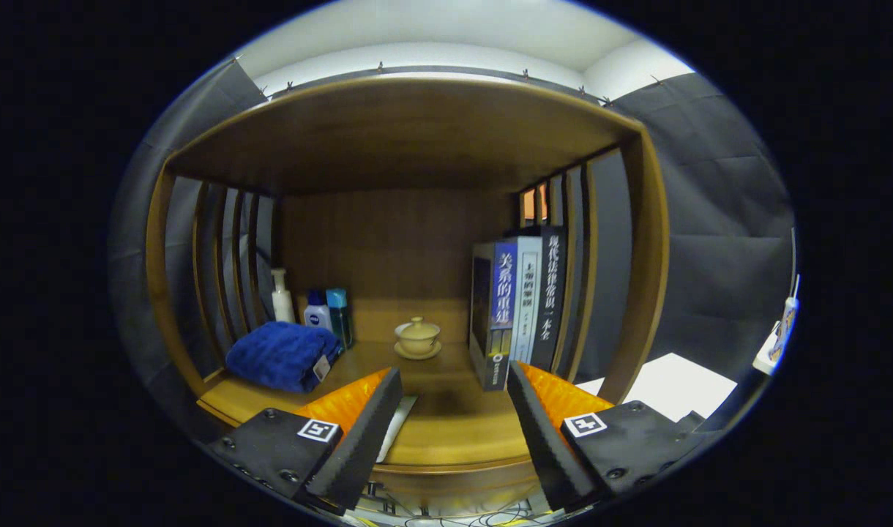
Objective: Pull open the drawer, take out the items inside it, and place them on the countertop above the cabinet.
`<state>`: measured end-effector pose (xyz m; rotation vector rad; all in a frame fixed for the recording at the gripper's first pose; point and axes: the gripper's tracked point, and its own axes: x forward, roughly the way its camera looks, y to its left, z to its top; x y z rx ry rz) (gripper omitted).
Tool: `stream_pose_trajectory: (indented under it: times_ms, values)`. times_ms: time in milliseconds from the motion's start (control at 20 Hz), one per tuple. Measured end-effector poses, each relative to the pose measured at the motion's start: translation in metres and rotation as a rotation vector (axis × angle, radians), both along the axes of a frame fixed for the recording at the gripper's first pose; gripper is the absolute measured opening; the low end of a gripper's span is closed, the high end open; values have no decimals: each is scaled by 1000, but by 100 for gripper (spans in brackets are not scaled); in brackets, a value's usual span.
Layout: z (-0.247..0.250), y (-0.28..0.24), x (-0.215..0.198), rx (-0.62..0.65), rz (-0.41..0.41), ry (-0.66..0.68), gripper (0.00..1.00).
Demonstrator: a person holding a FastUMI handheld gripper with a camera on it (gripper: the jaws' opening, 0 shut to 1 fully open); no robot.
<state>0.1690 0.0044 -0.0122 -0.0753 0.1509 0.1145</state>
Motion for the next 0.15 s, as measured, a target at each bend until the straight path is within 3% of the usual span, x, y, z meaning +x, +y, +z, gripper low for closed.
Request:
stream_pose_trajectory:
  times_ms: [150]
  values:
    - [31,-8,-7,4,-2,-56,96]
